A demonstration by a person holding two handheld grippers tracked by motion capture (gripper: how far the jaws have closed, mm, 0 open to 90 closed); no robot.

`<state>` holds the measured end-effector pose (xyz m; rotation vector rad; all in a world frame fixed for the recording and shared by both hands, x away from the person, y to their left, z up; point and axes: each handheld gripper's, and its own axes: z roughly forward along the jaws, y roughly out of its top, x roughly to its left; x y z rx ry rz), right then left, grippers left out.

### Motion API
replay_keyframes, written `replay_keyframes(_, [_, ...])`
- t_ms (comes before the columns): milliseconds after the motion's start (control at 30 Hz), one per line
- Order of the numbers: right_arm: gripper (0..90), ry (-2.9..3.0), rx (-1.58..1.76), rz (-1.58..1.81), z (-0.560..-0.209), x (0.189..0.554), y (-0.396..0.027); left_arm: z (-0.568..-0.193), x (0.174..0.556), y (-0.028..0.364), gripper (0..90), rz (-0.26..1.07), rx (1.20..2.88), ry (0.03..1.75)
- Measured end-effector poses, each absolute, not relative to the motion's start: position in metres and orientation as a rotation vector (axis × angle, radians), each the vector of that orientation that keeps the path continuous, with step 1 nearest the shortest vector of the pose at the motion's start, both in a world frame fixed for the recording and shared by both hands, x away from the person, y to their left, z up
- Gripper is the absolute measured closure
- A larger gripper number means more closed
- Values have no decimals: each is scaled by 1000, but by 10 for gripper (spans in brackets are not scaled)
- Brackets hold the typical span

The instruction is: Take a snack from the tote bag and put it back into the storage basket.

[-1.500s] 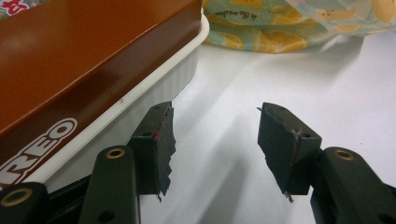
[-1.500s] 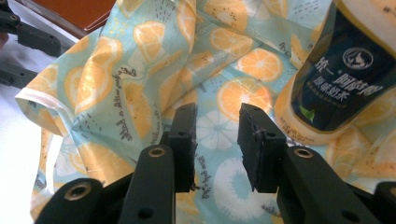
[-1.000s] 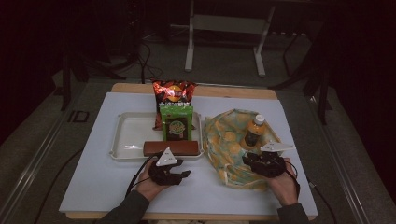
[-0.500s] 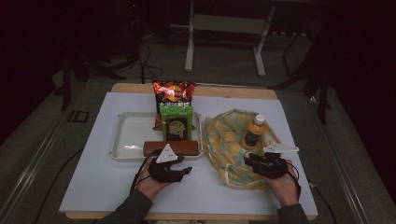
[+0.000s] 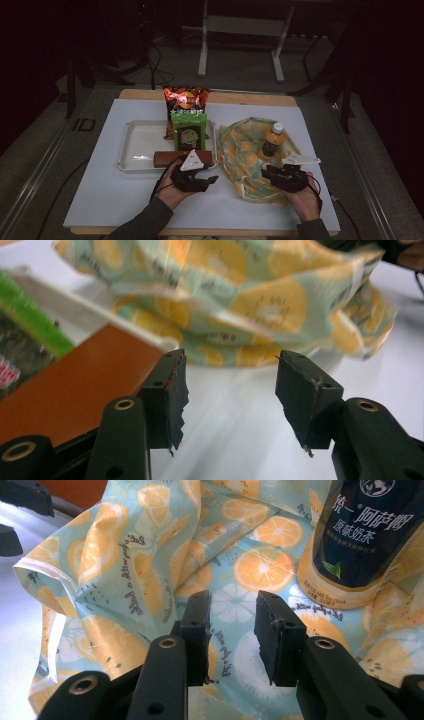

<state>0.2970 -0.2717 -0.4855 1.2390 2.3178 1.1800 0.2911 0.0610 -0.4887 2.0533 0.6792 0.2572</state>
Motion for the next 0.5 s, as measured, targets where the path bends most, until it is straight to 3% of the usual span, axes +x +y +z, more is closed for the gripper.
replay_keyframes(500, [672,2334,1225,1123,-491,297,-268,-454,318,21,457,275,2032,642])
